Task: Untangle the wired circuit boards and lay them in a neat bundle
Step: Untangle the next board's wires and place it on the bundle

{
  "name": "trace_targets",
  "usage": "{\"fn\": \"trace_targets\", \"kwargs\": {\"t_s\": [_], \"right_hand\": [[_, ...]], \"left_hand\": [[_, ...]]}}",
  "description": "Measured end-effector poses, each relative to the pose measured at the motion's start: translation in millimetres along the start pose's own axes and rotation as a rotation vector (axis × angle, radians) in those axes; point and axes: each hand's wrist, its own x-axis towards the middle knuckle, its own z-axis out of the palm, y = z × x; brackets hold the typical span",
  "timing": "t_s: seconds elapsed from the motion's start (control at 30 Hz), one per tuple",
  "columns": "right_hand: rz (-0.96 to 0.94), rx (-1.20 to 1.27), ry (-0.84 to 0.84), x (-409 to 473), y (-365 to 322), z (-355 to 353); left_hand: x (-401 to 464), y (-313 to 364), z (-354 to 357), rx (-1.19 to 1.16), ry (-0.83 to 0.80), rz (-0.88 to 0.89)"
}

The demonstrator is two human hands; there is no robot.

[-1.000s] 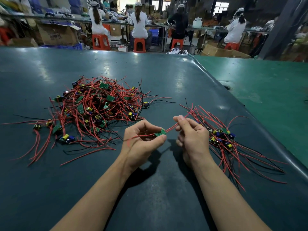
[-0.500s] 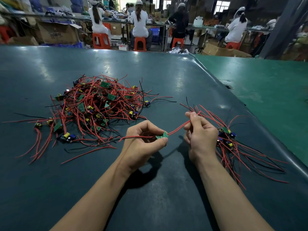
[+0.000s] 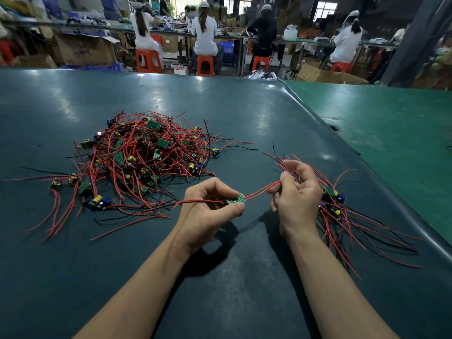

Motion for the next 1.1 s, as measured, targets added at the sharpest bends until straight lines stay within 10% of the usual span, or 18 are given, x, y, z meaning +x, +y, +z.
{"fn": "trace_targets", "kwargs": {"t_s": [0.17,0.4,0.7,1.1], "right_hand": [[0.176,0.129,-0.024,1,-2,3],[0.379,0.122,-0.555,-19,-3,11],[0.246,0.331,-0.070,2,-10,1],[0.400,0.412,-0.117,-1,-14,1]], "left_hand": [[2,-3,-2,0.004,0.081,0.058],[5,-5,-2,0.068,0.098,0.071],[7,-6,-2,-0.243,0.107,0.054],[11,2,-4,-0.458,0.195,-0.027]]}}
